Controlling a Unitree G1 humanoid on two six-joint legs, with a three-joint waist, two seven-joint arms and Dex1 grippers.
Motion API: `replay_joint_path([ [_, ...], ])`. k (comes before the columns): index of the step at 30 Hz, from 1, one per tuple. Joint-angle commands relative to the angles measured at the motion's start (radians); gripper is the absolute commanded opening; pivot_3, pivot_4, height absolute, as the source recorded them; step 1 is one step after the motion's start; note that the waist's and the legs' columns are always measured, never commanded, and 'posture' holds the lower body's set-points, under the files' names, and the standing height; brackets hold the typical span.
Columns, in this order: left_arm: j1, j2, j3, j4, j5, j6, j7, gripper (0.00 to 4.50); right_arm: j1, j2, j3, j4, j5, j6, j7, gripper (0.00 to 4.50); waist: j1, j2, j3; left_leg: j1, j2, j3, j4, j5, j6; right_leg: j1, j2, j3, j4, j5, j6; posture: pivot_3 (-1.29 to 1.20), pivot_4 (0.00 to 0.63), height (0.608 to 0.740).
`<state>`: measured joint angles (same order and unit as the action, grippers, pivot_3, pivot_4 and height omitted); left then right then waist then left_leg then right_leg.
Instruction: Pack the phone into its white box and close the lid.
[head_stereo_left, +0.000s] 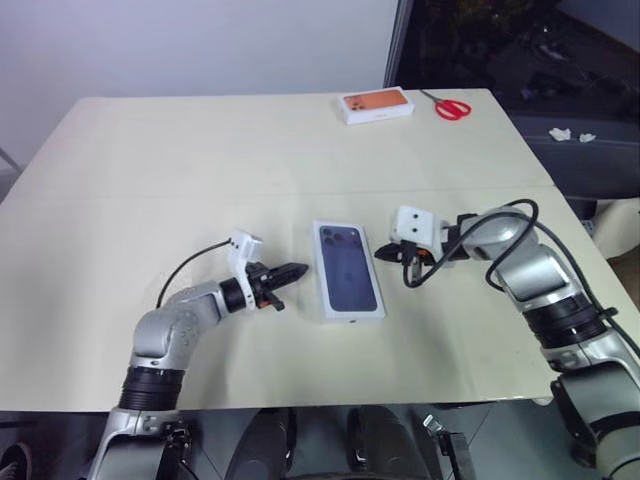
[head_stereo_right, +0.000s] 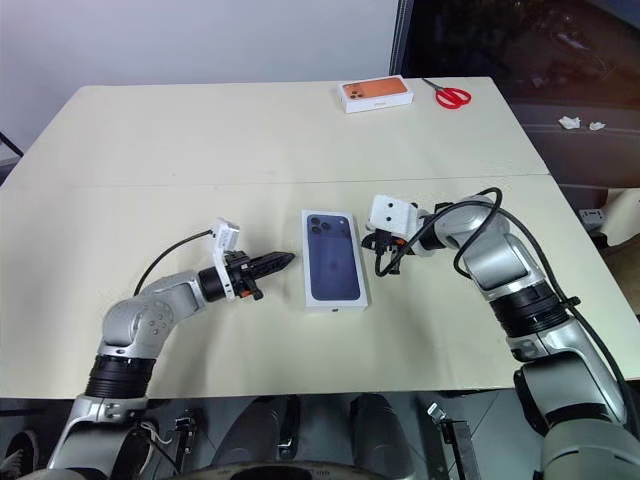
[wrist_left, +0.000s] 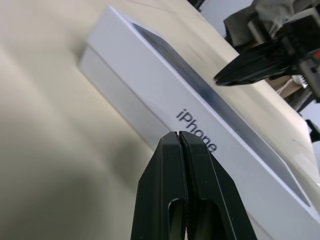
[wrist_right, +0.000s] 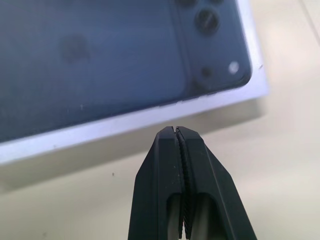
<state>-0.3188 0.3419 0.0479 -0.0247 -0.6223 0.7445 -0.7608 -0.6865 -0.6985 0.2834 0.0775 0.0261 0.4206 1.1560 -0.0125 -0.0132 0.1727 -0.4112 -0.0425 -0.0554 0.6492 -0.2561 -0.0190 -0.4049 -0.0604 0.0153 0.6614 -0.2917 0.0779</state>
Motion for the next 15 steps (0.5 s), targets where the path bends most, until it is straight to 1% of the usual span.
replay_joint_path([
  [1,-0.018,0.009,0.043,-0.051,-0.049,0.017,-0.004,0.06,-0.027,0.028,-0.045,-0.066,0.066,0.047,0.004,0.07,0.001,0.000,0.000,0.000,0.000,0.000,0.000,0.000,0.000,0.000,0.000,0.000,0.000,0.000,0.000,0.00,0.150,0.740],
  [3,-0.036,0.002,0.054,-0.051,-0.068,0.025,0.002,0.06,-0.023,0.052,-0.055,-0.097,0.099,0.096,-0.004,0.07,0.001,0.000,0.000,0.000,0.000,0.000,0.000,0.000,0.000,0.000,0.000,0.000,0.000,0.000,0.000,0.00,0.150,0.740],
  [7,-0.059,-0.021,0.039,-0.058,-0.083,0.037,0.011,0.06,0.019,0.067,-0.015,-0.139,0.083,0.097,-0.025,0.07,0.005,0.000,0.000,0.000,0.000,0.000,0.000,0.000,0.000,0.000,0.000,0.000,0.000,0.000,0.000,0.00,0.150,0.740],
  [11,-0.065,-0.045,0.028,-0.073,-0.091,0.050,0.028,0.06,0.088,0.103,0.019,-0.196,0.090,0.136,-0.062,0.07,0.002,0.000,0.000,0.000,-0.001,0.000,0.000,0.000,0.000,0.001,-0.001,0.000,0.000,0.000,0.000,0.00,0.150,0.740],
  [13,-0.057,-0.052,0.023,-0.072,-0.086,0.053,0.030,0.06,0.128,0.095,0.061,-0.204,0.039,0.093,-0.080,0.07,0.000,0.000,-0.001,0.000,-0.001,0.000,0.000,0.000,0.000,0.000,-0.001,0.000,0.001,0.000,0.000,0.00,0.150,0.740],
  [15,-0.050,-0.053,0.013,-0.067,-0.074,0.047,0.029,0.06,0.150,0.095,0.076,-0.208,0.023,0.079,-0.094,0.07,-0.001,0.000,-0.001,0.001,-0.001,0.000,0.000,0.000,0.000,0.001,0.000,0.001,0.001,0.000,0.000,0.00,0.150,0.740],
])
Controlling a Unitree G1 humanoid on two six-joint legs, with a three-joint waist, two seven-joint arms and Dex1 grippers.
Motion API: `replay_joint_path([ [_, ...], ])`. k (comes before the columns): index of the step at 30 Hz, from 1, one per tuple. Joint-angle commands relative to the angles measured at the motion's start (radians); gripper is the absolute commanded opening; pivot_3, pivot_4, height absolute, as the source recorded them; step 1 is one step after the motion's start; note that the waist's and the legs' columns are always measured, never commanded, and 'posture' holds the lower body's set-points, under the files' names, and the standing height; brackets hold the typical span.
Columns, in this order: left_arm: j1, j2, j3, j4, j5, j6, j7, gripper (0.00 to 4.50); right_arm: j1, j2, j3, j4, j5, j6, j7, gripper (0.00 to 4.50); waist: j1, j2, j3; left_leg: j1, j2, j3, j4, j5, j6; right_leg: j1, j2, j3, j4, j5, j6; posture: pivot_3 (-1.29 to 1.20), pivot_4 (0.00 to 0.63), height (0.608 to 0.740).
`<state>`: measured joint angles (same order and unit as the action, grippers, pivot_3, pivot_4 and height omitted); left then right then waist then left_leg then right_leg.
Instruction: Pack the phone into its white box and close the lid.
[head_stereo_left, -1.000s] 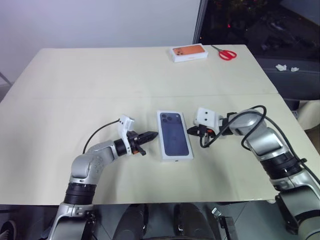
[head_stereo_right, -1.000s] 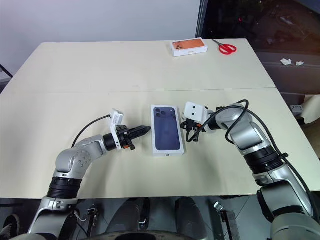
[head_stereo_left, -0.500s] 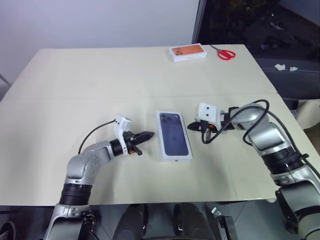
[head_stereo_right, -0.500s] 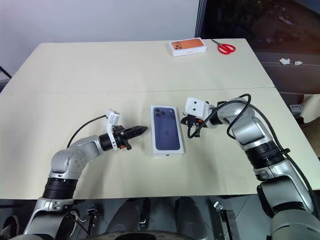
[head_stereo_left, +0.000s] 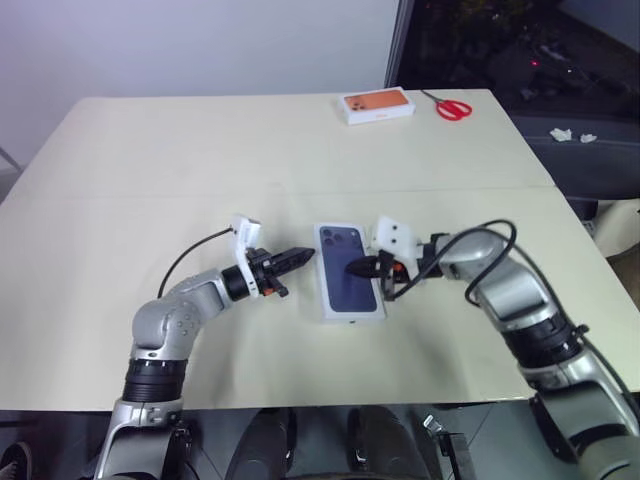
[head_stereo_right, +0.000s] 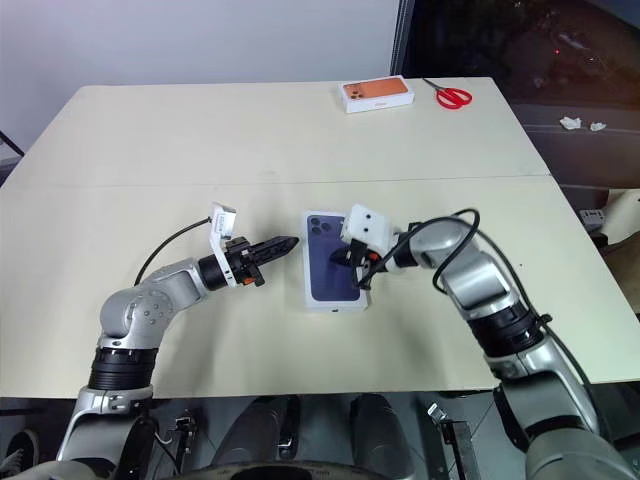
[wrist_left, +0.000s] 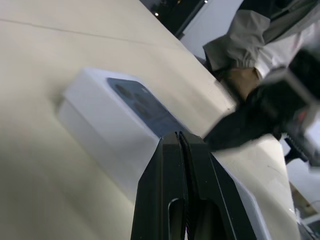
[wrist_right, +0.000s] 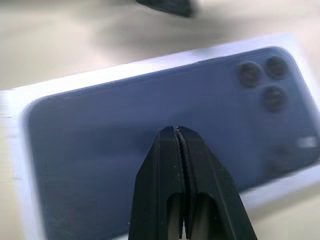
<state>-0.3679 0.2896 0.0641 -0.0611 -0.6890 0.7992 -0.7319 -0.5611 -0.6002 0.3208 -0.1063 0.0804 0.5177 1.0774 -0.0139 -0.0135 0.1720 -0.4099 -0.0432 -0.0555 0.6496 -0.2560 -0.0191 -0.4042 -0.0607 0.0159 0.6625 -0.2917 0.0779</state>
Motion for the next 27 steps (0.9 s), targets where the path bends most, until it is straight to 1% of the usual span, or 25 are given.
replay_joint_path([
  [1,0.001,-0.001,-0.008,-0.026,-0.002,-0.013,0.000,0.06,0.028,0.004,0.042,-0.028,-0.029,-0.014,-0.022,0.07,0.000,0.000,0.000,0.001,0.000,0.000,0.000,0.000,0.000,0.000,0.000,0.000,0.000,0.000,0.000,0.00,0.150,0.740],
  [9,0.003,0.001,-0.052,0.009,0.044,-0.039,-0.004,0.06,0.019,0.018,0.063,0.014,-0.067,-0.057,-0.045,0.07,-0.001,0.000,-0.001,0.002,0.000,0.000,0.000,0.000,0.000,0.002,0.001,0.000,0.001,0.000,0.000,0.00,0.150,0.740],
  [13,-0.008,-0.006,-0.041,0.003,0.035,-0.041,-0.001,0.06,-0.016,0.014,0.008,0.018,-0.013,-0.020,-0.021,0.07,0.000,0.000,-0.001,0.002,0.000,0.000,0.000,0.000,0.000,0.002,0.001,0.000,0.001,0.000,0.000,0.00,0.150,0.740],
  [16,-0.046,-0.014,-0.046,0.040,0.068,-0.090,0.003,0.06,-0.087,0.032,-0.043,0.088,0.025,-0.001,-0.026,0.07,0.002,0.000,-0.001,0.002,0.000,0.000,0.000,0.000,0.000,0.002,0.001,0.000,0.001,0.000,0.000,0.00,0.150,0.740],
  [19,-0.114,-0.045,-0.039,0.123,0.104,-0.137,0.038,0.06,-0.162,0.062,-0.046,0.231,-0.035,-0.098,-0.108,0.07,0.003,0.000,-0.001,0.001,0.000,0.000,0.000,0.000,-0.001,0.001,0.001,0.000,0.000,0.000,0.000,0.00,0.150,0.740],
  [21,-0.126,-0.049,-0.077,0.160,0.147,-0.159,0.032,0.06,-0.179,0.088,-0.044,0.287,-0.050,-0.129,-0.145,0.07,0.002,-0.001,-0.001,0.001,0.000,0.000,0.000,0.001,-0.001,0.001,0.001,0.000,0.000,0.000,0.000,0.00,0.150,0.740],
  [23,-0.117,-0.052,-0.119,0.192,0.197,-0.187,0.031,0.06,-0.166,0.108,-0.031,0.306,-0.057,-0.148,-0.153,0.07,0.002,-0.001,-0.001,0.001,0.000,0.001,0.000,0.003,-0.006,0.001,0.001,0.000,0.000,0.000,0.000,0.00,0.150,0.740],
  [27,-0.087,-0.037,-0.178,0.213,0.257,-0.191,0.020,0.06,-0.107,0.090,0.024,0.301,-0.121,-0.208,-0.146,0.07,0.002,0.000,-0.001,0.001,0.000,0.001,0.000,0.004,-0.006,0.000,0.001,0.001,0.000,0.000,0.000,0.00,0.150,0.740],
])
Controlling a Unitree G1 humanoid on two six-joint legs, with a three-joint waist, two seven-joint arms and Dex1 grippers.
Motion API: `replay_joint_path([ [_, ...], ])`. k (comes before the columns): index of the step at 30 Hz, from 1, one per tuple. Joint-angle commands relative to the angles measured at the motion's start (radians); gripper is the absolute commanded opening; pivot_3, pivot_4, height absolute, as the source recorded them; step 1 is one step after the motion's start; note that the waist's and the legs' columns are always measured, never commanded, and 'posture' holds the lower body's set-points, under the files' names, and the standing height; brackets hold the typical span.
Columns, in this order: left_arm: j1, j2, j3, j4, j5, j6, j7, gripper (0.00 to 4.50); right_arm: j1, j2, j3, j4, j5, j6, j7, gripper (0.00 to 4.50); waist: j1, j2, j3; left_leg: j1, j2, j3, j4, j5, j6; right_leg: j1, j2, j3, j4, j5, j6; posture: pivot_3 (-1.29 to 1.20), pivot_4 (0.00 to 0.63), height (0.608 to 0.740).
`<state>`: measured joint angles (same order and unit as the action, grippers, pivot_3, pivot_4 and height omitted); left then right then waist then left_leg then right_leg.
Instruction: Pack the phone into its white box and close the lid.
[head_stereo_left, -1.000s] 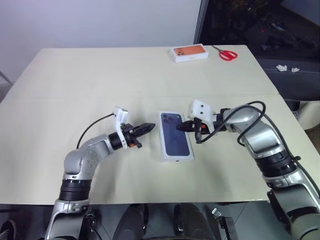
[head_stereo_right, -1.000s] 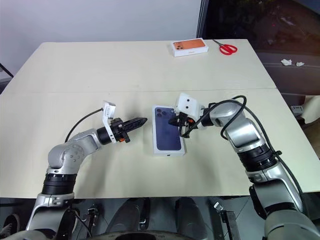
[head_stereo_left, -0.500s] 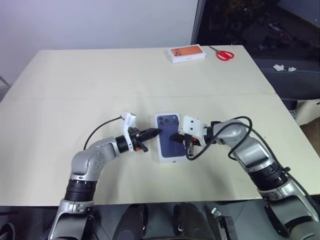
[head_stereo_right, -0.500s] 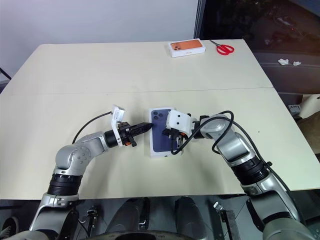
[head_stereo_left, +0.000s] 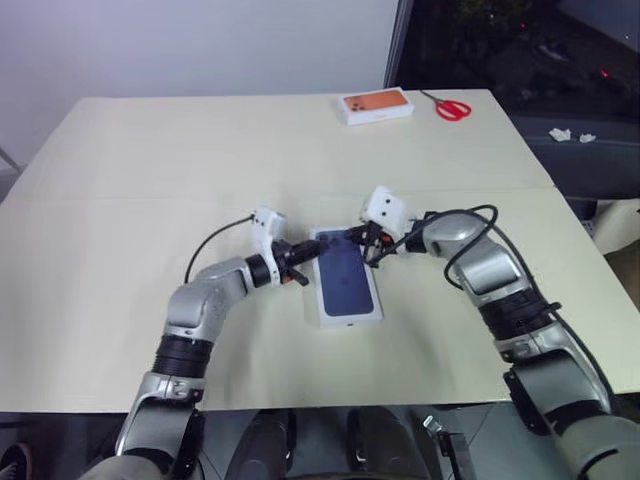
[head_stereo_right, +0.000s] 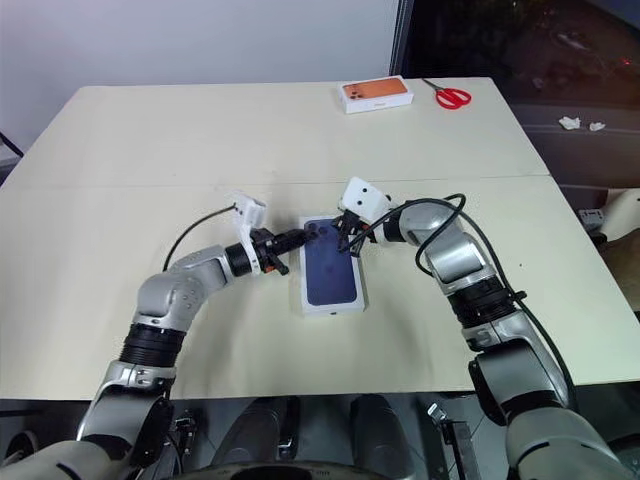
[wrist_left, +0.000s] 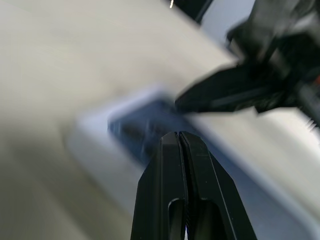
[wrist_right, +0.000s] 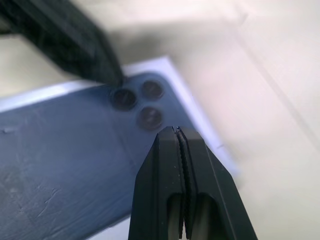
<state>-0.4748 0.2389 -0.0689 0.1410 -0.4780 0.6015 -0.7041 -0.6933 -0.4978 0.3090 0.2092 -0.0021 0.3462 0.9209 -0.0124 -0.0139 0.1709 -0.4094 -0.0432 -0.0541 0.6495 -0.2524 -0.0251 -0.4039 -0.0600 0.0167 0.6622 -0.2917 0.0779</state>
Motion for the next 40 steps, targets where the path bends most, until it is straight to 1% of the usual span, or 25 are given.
replay_joint_path([
  [1,0.026,0.017,-0.047,0.011,0.051,0.008,-0.011,0.06,0.042,-0.019,0.040,-0.027,-0.041,-0.030,0.019,0.07,0.000,0.000,-0.001,0.001,0.000,0.000,0.000,0.000,0.001,0.001,0.000,0.000,0.001,0.000,0.000,0.00,0.150,0.740],
  [5,0.041,0.026,-0.028,-0.022,0.030,0.023,-0.032,0.06,0.082,-0.045,0.016,-0.089,-0.007,0.016,0.063,0.07,0.000,0.000,-0.002,0.008,0.000,-0.001,0.000,-0.004,0.006,0.010,0.000,-0.001,-0.001,0.000,0.000,0.00,0.150,0.740],
  [9,0.072,0.066,-0.003,-0.111,-0.045,0.080,-0.110,0.06,0.137,-0.120,-0.036,-0.211,0.103,0.114,0.187,0.07,0.002,0.000,-0.002,0.010,0.000,-0.002,-0.001,-0.004,0.007,0.012,0.000,-0.001,-0.002,0.000,0.000,0.00,0.150,0.740],
  [12,0.086,0.082,0.035,-0.153,-0.091,0.113,-0.121,0.06,0.158,-0.151,-0.081,-0.271,0.182,0.196,0.227,0.07,0.001,0.000,-0.001,0.009,0.000,-0.002,-0.001,-0.004,0.007,0.012,0.000,-0.001,-0.004,0.000,0.000,0.00,0.150,0.740],
  [14,0.076,0.109,0.090,-0.160,-0.104,0.100,-0.115,0.59,0.148,-0.156,-0.150,-0.291,0.272,0.288,0.236,0.00,0.001,-0.001,-0.001,0.009,0.000,-0.002,-0.001,-0.004,0.007,0.012,-0.001,-0.001,-0.004,0.000,0.000,0.00,0.150,0.740],
  [15,0.066,0.132,0.127,-0.155,-0.109,0.097,-0.107,0.90,0.141,-0.162,-0.175,-0.289,0.288,0.281,0.237,0.56,-0.002,-0.001,-0.001,0.008,0.000,-0.003,-0.001,-0.004,0.007,0.011,-0.001,-0.002,-0.003,0.000,0.000,0.00,0.150,0.740],
  [17,0.062,0.195,0.183,-0.159,-0.129,0.093,-0.136,1.81,0.130,-0.177,-0.213,-0.275,0.306,0.256,0.238,1.28,-0.005,-0.001,-0.001,0.006,0.001,-0.003,-0.001,-0.004,0.007,0.008,0.000,-0.002,-0.002,0.000,0.000,0.00,0.150,0.740],
  [19,0.069,0.270,0.215,-0.164,-0.161,0.123,-0.190,2.90,0.120,-0.185,-0.244,-0.255,0.324,0.245,0.237,2.32,-0.004,-0.001,-0.001,0.003,0.001,-0.003,-0.001,-0.004,0.007,0.003,0.000,-0.001,-0.001,0.000,0.000,0.00,0.150,0.740],
  [22,0.090,0.371,0.251,-0.172,-0.171,0.112,-0.257,4.42,0.119,-0.221,-0.264,-0.231,0.327,0.213,0.259,3.87,-0.001,-0.001,0.000,0.001,0.001,-0.002,-0.001,-0.004,0.007,0.001,0.000,-0.001,-0.001,0.000,0.000,0.00,0.150,0.740],
  [23,0.102,0.397,0.258,-0.179,-0.175,0.107,-0.277,4.50,0.120,-0.233,-0.270,-0.224,0.329,0.205,0.269,4.37,0.001,-0.001,0.000,0.001,0.001,-0.002,-0.001,-0.004,0.007,0.001,0.000,-0.001,-0.001,0.000,0.000,0.00,0.150,0.740],
  [24,0.121,0.424,0.269,-0.194,-0.181,0.105,-0.299,4.50,0.123,-0.249,-0.278,-0.222,0.338,0.207,0.285,4.45,0.002,0.000,0.000,0.001,0.000,-0.002,-0.001,-0.004,0.007,0.002,-0.001,-0.001,-0.001,0.000,0.000,0.00,0.150,0.740],
  [28,0.237,0.515,0.311,-0.253,-0.184,0.086,-0.363,4.50,0.168,-0.320,-0.306,-0.223,0.357,0.153,0.347,4.45,0.002,0.000,0.000,0.000,0.000,-0.002,-0.001,-0.004,0.007,0.002,-0.002,-0.001,-0.002,0.000,0.000,0.00,0.150,0.740],
  [31,0.320,0.549,0.351,-0.283,-0.184,0.065,-0.383,4.50,0.199,-0.348,-0.330,-0.195,0.359,0.102,0.367,4.45,0.001,0.001,0.001,0.001,0.001,-0.002,-0.002,-0.004,0.007,0.002,-0.002,-0.001,-0.003,0.000,0.000,0.00,0.150,0.740],
  [34,0.383,0.586,0.355,-0.283,-0.128,0.031,-0.360,4.50,0.219,-0.362,-0.354,-0.168,0.367,0.077,0.371,4.45,0.000,0.001,0.001,0.001,0.001,-0.002,-0.002,-0.004,0.007,0.002,-0.002,-0.001,-0.003,0.000,0.000,0.00,0.150,0.740],
  [36,0.412,0.596,0.375,-0.271,-0.113,-0.005,-0.362,4.50,0.232,-0.367,-0.377,-0.165,0.379,0.069,0.370,4.45,0.001,0.001,0.001,0.001,0.001,-0.002,-0.002,-0.004,0.007,0.002,-0.002,-0.001,-0.003,0.000,0.000,0.00,0.150,0.740],
  [39,0.420,0.587,0.421,-0.242,-0.141,-0.015,-0.357,4.50,0.252,-0.378,-0.392,-0.162,0.378,0.048,0.371,4.45,0.001,0.001,0.001,0.000,0.001,-0.002,-0.003,-0.005,0.007,0.001,-0.002,-0.001,-0.004,0.000,0.000,0.00,0.150,0.740],
  [40,0.433,0.592,0.424,-0.244,-0.124,-0.050,-0.369,4.50,0.260,-0.381,-0.395,-0.162,0.375,0.041,0.371,4.45,0.001,0.001,0.001,0.000,0.001,-0.002,-0.003,-0.005,0.007,0.001,-0.002,-0.001,-0.004,0.000,0.000,0.00,0.150,0.740],
])
